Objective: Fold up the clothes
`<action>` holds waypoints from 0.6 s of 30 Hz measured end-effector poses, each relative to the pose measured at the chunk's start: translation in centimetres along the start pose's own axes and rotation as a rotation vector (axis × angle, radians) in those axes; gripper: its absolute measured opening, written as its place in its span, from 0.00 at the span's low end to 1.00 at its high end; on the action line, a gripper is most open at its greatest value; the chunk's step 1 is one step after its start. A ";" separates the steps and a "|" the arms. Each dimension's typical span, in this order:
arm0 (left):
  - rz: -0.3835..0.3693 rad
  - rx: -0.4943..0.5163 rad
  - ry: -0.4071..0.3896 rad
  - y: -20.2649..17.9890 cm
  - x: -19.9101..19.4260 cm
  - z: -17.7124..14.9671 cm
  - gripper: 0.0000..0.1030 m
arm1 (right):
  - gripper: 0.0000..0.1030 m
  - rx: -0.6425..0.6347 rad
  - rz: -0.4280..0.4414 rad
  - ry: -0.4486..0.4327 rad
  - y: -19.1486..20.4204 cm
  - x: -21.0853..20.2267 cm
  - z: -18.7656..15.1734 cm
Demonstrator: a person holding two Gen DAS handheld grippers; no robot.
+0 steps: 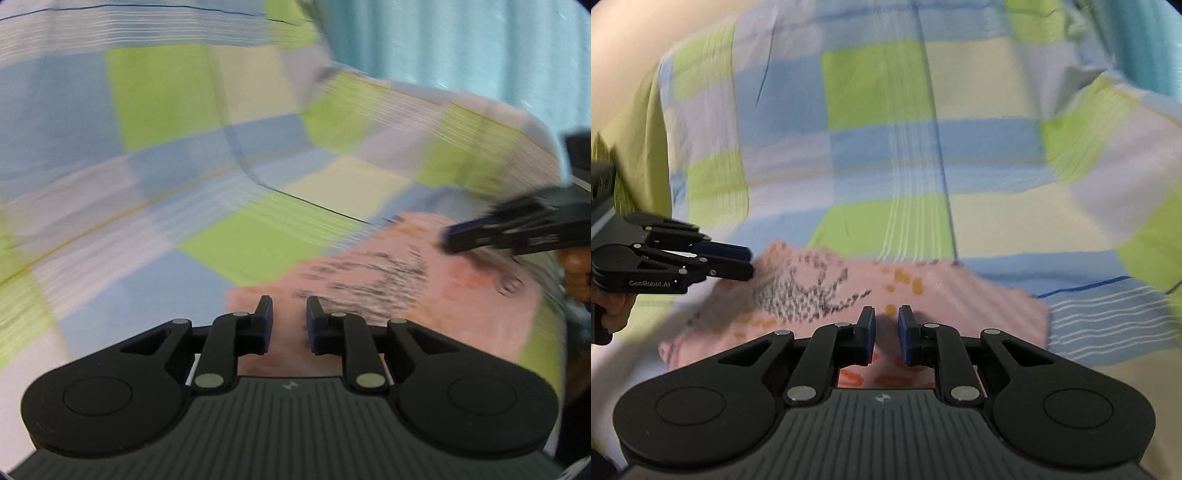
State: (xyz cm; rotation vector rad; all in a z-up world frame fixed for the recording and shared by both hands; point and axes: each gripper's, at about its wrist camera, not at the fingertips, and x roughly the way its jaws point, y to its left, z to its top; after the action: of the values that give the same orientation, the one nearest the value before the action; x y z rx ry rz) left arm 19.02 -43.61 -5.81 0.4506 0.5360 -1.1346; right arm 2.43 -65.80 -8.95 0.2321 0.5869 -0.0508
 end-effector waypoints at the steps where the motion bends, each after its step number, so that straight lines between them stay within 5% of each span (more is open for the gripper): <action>1: -0.014 0.004 0.013 -0.4 0.7 -0.1 0.16 | 0.17 -0.009 -0.016 0.010 -0.2 0.4 -0.1; 5: 0.009 0.009 0.053 -0.7 2.4 -0.9 0.16 | 0.09 -0.047 -0.118 0.026 -1.7 0.7 -0.6; 11: 0.043 0.005 0.088 -0.5 2.5 -1.1 0.16 | 0.15 0.036 -0.256 0.018 -3.6 -1.0 -0.8; 18: 0.046 -0.003 0.095 -0.2 2.3 -1.3 0.16 | 0.15 0.001 -0.120 -0.001 0.4 -4.0 -1.2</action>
State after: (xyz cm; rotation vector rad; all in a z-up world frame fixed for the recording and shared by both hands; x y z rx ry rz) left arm 19.36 -44.56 -8.23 0.5134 0.6072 -1.0717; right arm -1.55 -65.22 -7.60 0.1982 0.5996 -0.1671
